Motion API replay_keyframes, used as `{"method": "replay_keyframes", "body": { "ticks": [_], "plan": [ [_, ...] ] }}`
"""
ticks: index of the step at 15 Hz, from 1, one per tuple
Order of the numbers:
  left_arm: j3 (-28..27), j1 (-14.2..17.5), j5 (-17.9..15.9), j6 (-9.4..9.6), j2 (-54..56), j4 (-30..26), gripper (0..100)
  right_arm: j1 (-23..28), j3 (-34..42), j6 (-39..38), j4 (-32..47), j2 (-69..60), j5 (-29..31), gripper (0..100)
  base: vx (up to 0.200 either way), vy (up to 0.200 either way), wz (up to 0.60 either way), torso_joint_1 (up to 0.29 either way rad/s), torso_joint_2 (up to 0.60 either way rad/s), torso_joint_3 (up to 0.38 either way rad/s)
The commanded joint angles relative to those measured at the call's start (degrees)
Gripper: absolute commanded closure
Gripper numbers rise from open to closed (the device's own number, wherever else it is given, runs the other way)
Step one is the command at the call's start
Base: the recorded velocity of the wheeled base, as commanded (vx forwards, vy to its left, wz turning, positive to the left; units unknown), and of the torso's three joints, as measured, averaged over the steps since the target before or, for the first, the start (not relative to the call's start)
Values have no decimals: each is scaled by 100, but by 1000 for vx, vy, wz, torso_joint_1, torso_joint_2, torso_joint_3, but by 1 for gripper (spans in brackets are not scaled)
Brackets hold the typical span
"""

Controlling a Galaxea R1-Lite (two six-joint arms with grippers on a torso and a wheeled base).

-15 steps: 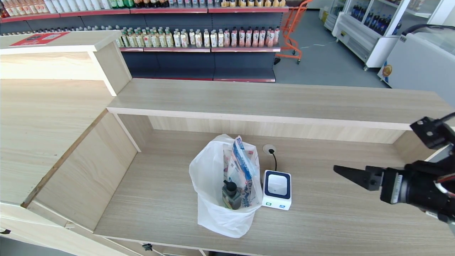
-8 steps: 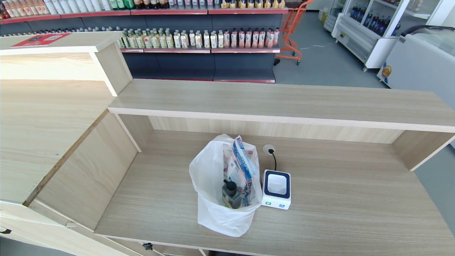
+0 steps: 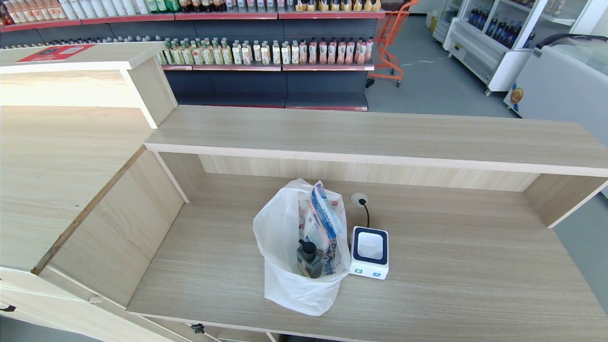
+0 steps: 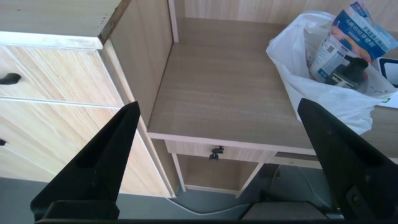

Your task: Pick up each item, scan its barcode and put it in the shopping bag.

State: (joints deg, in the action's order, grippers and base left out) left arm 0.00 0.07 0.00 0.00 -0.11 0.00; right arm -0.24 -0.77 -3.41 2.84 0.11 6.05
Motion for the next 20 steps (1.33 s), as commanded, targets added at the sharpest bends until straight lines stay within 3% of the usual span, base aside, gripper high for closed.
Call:
{"method": "replay_keyframes", "body": {
  "ticks": [1,13,20],
  "plan": [
    [0,1,0,0,2,0,0,-2,6,-28,50,-11,2,100,0,0,0,0,0,0],
    [0,1,0,0,2,0,0,-2,6,-37,50,-11,2,100,0,0,0,0,0,0],
    [0,1,0,26,2,0,0,-2,6,-37,50,-11,2,100,0,-200,0,5,1,2]
  ]
}}
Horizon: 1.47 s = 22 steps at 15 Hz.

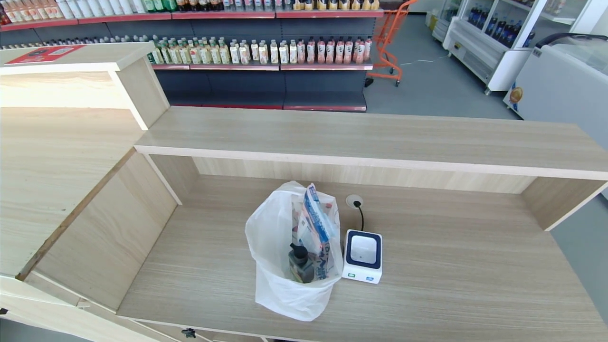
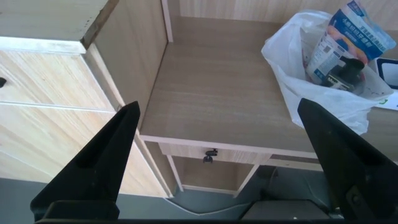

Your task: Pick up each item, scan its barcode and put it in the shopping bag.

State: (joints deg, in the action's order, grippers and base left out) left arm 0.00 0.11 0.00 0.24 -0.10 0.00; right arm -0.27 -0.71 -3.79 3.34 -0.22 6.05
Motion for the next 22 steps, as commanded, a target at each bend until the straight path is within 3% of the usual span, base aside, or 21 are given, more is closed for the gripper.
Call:
{"method": "replay_keyframes", "body": {
  "ticks": [1,3,22],
  "plan": [
    [0,-2,0,2,1,0,0,0,0,1,0,22,2,100,0,-200,0,12,7,2],
    [0,-2,0,2,1,0,0,0,0,-8,0,22,2,100,0,-200,0,5,0,5],
    [0,-2,9,-16,1,0,0,0,0,-8,0,22,2,100,0,0,0,0,0,0]
  ]
}}
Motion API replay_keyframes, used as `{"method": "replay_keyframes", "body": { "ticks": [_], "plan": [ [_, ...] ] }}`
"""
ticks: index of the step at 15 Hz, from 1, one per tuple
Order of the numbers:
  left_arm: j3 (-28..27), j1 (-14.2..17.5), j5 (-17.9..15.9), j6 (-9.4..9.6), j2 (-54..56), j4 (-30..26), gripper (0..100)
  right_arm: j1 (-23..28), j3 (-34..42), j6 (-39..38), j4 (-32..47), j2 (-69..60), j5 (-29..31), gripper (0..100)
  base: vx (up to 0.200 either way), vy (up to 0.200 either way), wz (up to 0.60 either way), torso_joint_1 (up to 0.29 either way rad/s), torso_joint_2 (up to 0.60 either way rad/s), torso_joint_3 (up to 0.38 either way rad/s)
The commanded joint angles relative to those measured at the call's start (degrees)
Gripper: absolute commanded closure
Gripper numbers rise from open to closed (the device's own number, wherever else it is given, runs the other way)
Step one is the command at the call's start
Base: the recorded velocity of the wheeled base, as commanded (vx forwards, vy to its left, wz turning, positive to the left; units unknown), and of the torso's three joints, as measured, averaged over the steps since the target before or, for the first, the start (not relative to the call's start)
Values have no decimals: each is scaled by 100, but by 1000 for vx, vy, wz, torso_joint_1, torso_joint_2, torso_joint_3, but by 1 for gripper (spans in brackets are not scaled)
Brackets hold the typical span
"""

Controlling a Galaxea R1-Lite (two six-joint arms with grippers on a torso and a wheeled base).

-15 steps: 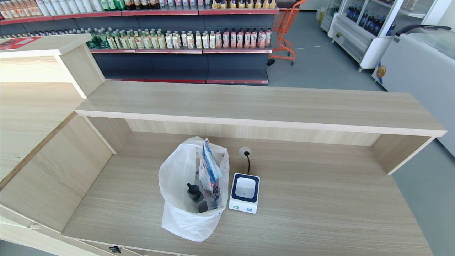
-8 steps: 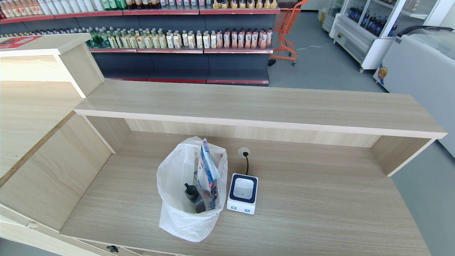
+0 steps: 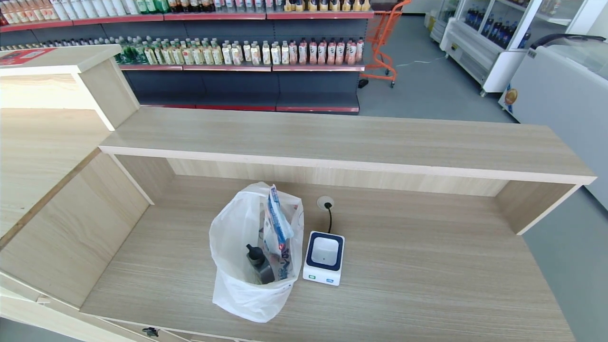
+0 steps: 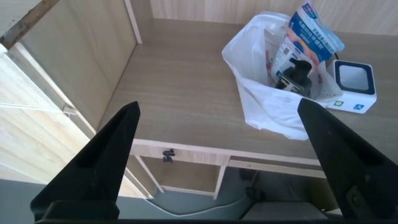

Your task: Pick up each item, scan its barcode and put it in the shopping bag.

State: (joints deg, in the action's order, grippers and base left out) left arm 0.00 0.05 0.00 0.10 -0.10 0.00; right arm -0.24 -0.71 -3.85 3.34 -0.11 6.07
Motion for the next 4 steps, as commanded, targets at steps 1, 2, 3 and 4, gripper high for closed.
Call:
{"method": "replay_keyframes", "body": {
  "ticks": [1,2,3,4],
  "plan": [
    [0,4,0,-1,1,0,0,-2,0,-1,0,11,-1,100,0,0,0,0,0,0],
    [0,4,9,-1,1,0,0,-2,0,-1,0,11,-1,100,0,0,0,0,0,0],
    [0,4,9,-1,1,0,0,-2,0,-1,0,11,-1,100,0,0,0,0,0,0],
    [0,4,0,-1,1,0,0,-2,0,-1,0,11,-1,100,0,0,0,0,0,0]
  ]
}}
